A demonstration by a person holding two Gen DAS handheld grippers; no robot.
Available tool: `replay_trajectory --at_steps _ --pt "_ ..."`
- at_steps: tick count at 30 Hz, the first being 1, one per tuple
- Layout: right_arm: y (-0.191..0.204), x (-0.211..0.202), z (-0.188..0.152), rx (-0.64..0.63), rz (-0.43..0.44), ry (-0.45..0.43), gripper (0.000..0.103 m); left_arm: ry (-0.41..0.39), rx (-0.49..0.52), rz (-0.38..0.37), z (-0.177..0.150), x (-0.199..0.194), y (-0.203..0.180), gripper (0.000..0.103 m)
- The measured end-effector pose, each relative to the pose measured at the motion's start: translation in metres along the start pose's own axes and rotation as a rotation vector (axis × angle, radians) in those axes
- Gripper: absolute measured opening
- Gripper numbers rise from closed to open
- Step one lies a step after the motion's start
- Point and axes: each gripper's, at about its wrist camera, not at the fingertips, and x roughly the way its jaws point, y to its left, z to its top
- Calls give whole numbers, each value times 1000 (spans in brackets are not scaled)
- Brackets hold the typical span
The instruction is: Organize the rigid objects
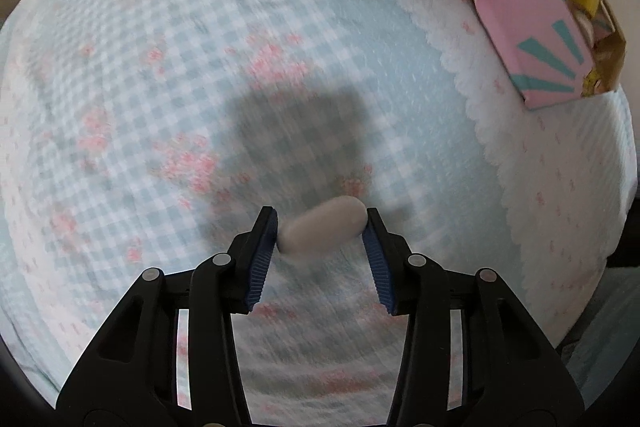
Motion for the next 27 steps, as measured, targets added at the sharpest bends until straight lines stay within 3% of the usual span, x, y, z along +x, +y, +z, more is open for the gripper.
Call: replay_trajectory --at_steps 3,11,17,18,19,20,22,27 --pt "6 -20 -2 22 4 -31 50 -12 -12 -3 2 -17 1 21" --pt "23 -64 -21 94 27 -99 50 -35 -54 -42 2 -33 5 19" --pt "4 -83 -56 139 52 -134 50 -40 -112 -29 -15 -36 6 21" --pt "6 -83 -57 142 50 -138 50 -25 -112 -22 -18 -35 8 35" --pt "6 -81 -59 144 49 -143 50 -16 -112 -8 -21 -31 8 75" --pt "7 -83 -63 149 50 -147 50 -17 -112 7 -24 -29 7 98" --pt "10 -86 -69 160 53 -153 50 -49 -115 -10 -29 -33 10 102" --pt "16 -93 -82 181 58 -168 50 -20 -121 52 -35 -20 16 102"
